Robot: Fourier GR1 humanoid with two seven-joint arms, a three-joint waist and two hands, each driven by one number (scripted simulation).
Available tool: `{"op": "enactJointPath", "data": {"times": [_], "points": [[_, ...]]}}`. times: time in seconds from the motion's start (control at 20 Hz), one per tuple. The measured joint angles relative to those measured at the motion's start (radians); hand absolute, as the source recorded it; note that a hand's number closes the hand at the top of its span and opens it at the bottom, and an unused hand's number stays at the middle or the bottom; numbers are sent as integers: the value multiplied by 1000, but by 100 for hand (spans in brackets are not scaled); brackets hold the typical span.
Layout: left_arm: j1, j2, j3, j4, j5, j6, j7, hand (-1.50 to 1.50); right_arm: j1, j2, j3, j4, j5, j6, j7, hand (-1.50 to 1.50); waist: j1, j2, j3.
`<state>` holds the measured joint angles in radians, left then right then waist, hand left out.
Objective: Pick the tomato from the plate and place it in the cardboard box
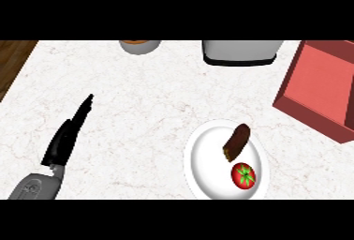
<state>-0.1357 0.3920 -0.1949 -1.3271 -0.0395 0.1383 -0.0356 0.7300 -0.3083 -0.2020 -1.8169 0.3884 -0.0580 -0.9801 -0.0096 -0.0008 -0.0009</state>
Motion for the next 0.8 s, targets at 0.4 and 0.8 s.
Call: {"op": "enactJointPath", "data": {"times": [0.4, 0.8], "points": [[12, -14, 30, 4, -21, -30, -21, 0, 2, 77, 89, -136, 209, -14, 212, -150, 5, 1, 0], [4, -49, 49, -19, -64, -44, 13, 0, -102, 119, 152, -98, 334, 27, 326, -150, 8, 1, 1]]}}
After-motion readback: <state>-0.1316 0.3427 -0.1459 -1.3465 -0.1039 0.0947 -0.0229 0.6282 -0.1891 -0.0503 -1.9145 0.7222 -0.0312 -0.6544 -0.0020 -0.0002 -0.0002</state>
